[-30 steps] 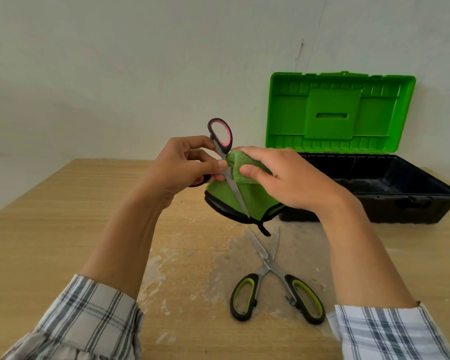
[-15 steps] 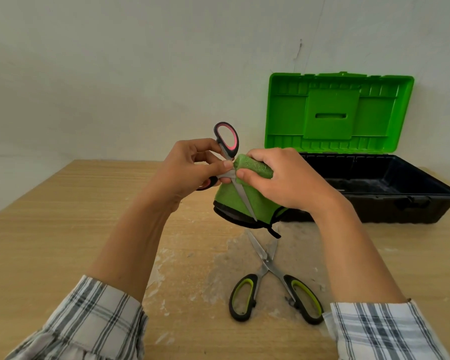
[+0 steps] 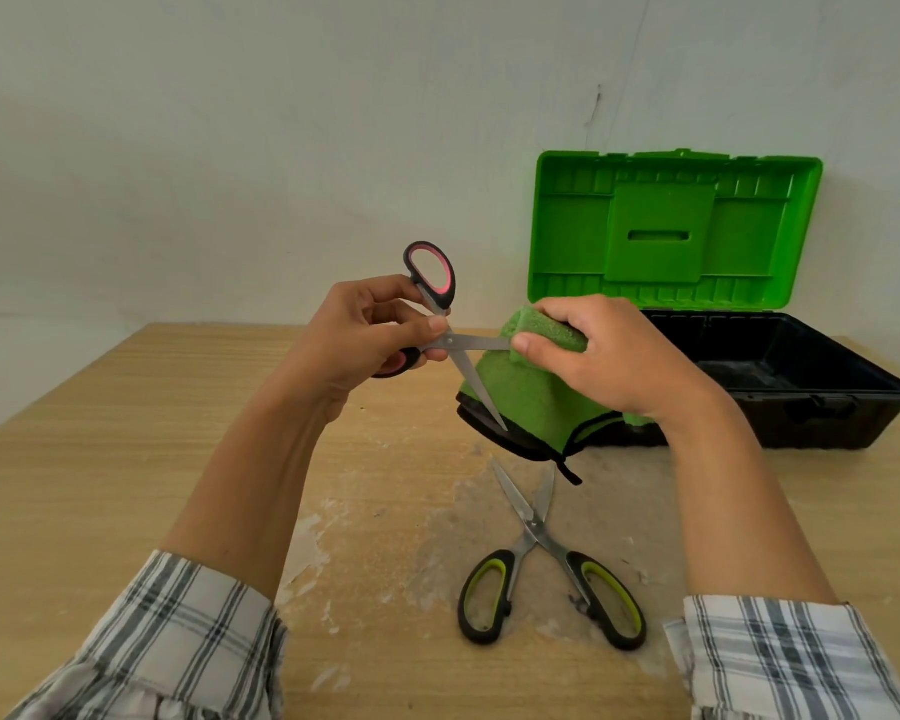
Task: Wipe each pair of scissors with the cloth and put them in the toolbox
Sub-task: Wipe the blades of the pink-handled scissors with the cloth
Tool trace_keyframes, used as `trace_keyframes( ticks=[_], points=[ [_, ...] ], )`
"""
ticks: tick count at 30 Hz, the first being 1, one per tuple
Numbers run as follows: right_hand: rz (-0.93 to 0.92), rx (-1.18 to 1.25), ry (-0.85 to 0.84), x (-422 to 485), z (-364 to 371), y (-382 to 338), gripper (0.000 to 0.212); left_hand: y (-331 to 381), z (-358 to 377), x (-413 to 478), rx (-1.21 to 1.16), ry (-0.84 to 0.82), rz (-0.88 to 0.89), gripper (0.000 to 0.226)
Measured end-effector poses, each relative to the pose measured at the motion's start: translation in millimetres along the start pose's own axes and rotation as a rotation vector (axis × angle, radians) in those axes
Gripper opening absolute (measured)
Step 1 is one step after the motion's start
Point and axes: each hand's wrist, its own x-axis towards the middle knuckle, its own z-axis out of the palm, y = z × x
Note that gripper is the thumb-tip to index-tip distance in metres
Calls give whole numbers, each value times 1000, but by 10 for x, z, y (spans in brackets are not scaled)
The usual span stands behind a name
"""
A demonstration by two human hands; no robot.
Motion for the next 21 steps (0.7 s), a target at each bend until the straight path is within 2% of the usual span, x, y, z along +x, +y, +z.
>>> trace_keyframes(
  ticks=[9, 12, 16, 19, 21],
  points=[
    [53, 44, 28, -68, -117, 65, 19, 12, -30, -2, -69, 18, -31, 14],
    [68, 67, 105, -99, -175, 105, 19, 19, -84, -6, -120, 42, -50, 14],
    [135, 296, 313, -119, -240, 157, 14, 19, -127, -7, -213, 45, -77, 20],
    [158, 482, 327, -113, -260, 106, 13, 31, -117, -10, -269, 47, -90, 13],
    [132, 509, 311, -98, -243, 23, 13, 31, -81, -7, -301, 56, -93, 8]
  ],
)
